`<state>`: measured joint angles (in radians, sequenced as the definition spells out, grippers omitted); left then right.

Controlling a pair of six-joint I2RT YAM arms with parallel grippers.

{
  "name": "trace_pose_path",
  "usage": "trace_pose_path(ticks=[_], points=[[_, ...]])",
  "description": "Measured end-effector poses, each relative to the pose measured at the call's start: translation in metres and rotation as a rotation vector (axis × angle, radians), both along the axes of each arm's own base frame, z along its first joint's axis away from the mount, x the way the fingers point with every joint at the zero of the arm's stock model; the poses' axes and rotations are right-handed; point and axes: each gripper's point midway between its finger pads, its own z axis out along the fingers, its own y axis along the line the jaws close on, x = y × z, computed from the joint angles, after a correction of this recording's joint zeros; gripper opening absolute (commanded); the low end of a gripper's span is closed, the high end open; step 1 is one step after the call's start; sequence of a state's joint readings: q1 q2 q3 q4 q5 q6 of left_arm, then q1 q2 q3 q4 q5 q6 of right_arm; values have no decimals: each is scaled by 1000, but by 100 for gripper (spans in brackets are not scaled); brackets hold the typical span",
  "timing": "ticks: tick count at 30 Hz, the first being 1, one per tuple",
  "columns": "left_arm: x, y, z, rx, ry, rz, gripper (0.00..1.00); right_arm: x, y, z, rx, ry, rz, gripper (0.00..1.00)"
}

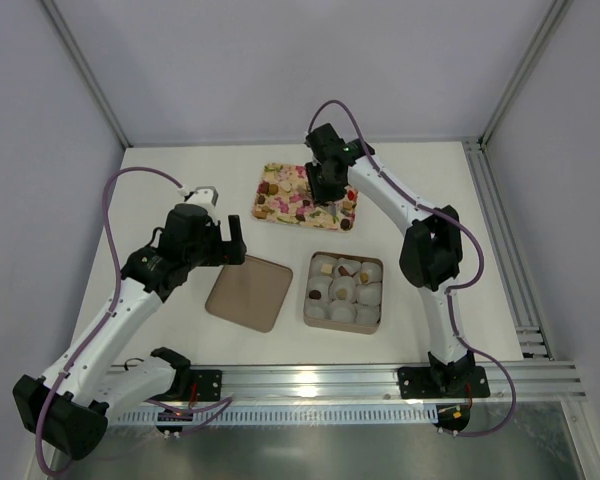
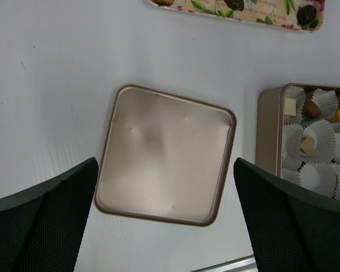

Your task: Pack the chocolate

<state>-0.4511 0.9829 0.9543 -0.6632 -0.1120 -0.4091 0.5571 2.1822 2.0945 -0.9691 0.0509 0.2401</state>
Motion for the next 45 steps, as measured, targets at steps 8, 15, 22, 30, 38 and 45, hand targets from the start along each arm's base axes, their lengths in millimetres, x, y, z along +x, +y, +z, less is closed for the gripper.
trace_pose_path(ticks=[8,15,22,30,38,45], points=[[0,0,0,0,0,0,100,0,0,0,-1,1,2,33],[0,0,0,0,0,0,100,2,1,5,5,-11,2,32],[0,0,0,0,0,0,100,3,1,8,9,-17,1,32],[0,0,0,0,0,0,100,5,-1,8,4,-21,-5,32],[0,0,0,0,0,0,100,5,-3,18,9,-42,-11,32],[0,0,0,0,0,0,100,5,-6,43,28,-90,-18,31]])
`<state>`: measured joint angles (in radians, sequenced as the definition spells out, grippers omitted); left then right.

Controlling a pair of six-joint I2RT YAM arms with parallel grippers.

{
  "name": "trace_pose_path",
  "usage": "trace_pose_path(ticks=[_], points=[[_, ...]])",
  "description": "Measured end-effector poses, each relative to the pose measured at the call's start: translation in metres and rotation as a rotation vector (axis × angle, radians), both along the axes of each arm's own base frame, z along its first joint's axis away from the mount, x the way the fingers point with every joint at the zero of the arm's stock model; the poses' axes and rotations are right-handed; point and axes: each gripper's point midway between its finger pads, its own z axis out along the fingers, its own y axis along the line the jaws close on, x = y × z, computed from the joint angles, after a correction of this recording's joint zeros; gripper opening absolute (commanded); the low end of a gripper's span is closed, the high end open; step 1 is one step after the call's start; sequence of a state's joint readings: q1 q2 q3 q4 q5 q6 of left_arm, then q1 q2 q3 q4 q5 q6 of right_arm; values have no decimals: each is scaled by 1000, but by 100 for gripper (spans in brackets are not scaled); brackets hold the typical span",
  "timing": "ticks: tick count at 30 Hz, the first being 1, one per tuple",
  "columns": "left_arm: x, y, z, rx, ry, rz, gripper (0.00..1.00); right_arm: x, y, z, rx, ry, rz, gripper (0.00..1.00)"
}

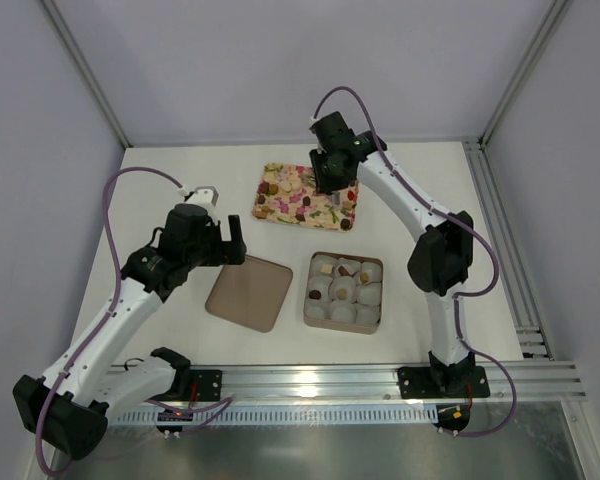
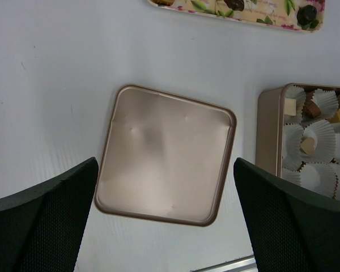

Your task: Pack the chocolate

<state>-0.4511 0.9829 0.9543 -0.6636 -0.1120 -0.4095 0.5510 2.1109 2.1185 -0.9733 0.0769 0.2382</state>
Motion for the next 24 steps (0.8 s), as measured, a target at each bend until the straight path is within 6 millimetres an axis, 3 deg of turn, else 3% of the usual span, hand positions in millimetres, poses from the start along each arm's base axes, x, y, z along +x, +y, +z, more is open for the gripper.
trace_pose_path(ticks=[6,10,18,24], points=[[0,0,0,0,0,0,100,-10,-9,21,15,-27,-6,31],[0,0,0,-1,0,0,100,-34,-23,35,24,-35,-11,31],[0,-1,0,-5,1,-4,100,-106,-60,74,94,-76,-20,31],[-2,-4,0,-15,7,-17,100,-169,-95,71,121,-63,-38,31]])
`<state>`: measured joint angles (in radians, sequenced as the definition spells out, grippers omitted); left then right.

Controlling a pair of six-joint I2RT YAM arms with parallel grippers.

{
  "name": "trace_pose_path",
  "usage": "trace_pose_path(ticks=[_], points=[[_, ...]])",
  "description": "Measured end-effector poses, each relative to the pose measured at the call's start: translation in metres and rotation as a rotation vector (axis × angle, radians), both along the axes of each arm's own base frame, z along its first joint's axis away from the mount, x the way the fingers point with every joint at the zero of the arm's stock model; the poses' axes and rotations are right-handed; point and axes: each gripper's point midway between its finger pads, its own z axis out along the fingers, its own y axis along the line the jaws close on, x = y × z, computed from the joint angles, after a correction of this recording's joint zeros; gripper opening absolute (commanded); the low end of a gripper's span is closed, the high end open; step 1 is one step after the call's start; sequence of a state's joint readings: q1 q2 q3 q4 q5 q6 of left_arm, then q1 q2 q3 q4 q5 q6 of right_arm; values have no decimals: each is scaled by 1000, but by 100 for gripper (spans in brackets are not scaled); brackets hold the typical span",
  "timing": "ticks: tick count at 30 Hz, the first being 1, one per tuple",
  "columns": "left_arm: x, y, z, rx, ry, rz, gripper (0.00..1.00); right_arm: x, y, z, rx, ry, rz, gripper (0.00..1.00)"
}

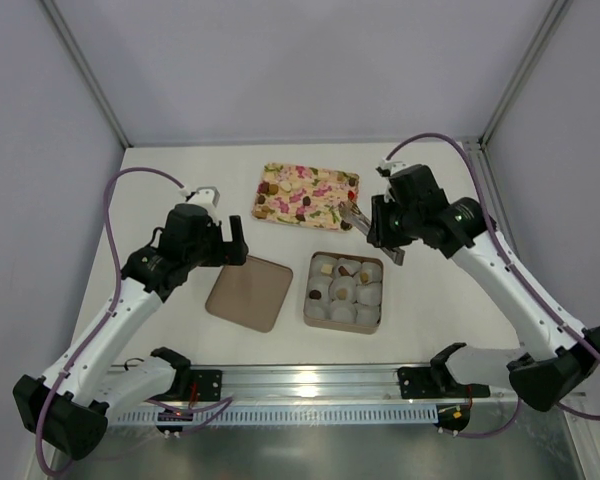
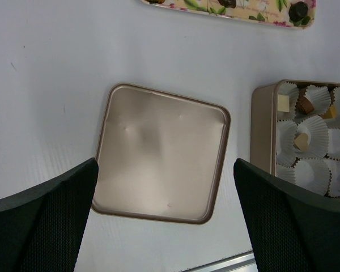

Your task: Pack the chocolate

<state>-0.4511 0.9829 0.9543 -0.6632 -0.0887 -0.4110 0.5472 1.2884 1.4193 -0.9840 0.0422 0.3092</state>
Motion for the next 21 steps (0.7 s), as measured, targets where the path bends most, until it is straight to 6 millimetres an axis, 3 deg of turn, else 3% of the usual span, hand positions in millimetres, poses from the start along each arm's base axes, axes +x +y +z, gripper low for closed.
trace_pose_path(ticks=[4,10,14,21], points=[[-1,-1,0,-5,2,-6,100,-35,-19,-8,18,15,-15,31],[-1,-3,0,-10,6,-12,100,-93,-48,-38,25,93,-41,31],[-1,-4,-2,-12,13,-16,100,-124,-55,-55,40,159,-38,32],[-1,-5,-3,-15,19,-20,100,-146,-57,-67,48,220,-25,32]])
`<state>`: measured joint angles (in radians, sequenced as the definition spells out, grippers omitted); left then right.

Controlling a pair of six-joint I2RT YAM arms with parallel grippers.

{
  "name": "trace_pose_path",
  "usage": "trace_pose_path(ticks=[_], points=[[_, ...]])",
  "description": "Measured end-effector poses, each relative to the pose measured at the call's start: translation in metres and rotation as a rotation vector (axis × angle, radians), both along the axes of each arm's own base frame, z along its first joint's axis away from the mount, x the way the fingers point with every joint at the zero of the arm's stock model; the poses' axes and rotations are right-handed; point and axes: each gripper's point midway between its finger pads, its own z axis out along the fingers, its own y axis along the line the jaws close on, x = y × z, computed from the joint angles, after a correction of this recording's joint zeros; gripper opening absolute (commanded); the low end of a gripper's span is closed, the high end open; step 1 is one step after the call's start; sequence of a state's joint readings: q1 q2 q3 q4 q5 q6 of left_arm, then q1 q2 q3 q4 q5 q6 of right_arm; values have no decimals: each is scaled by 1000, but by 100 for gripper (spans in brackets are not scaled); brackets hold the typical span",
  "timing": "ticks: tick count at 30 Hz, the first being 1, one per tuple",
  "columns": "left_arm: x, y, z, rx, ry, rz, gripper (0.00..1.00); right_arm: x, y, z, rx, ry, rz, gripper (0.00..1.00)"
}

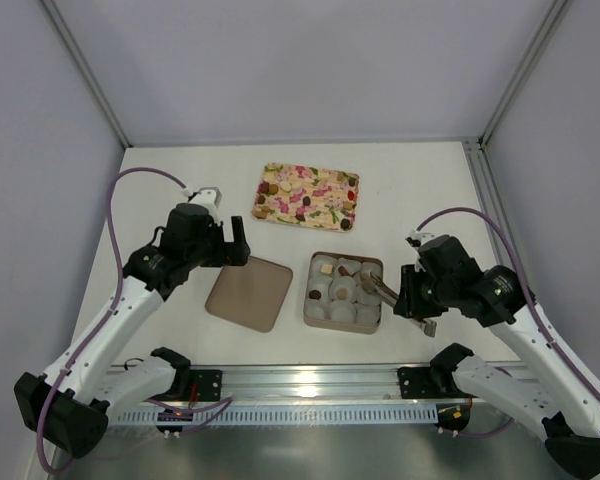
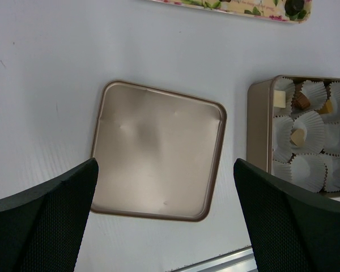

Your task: Pack the chocolate

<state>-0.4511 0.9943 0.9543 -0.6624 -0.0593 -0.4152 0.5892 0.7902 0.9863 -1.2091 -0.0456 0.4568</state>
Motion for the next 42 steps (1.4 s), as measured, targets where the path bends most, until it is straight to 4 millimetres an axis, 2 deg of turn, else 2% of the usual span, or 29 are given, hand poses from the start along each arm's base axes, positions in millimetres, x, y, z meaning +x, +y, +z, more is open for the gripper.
trace_pose_path(ticks=[13,19,42], points=[[0,0,0,0,0,0,100,-12,-2,-21,-29,68,6,34],[0,0,0,0,0,0,100,-12,-1,-21,-29,69,4,38],[0,0,0,0,0,0,100,-12,-1,-19,-32,63,0,42]])
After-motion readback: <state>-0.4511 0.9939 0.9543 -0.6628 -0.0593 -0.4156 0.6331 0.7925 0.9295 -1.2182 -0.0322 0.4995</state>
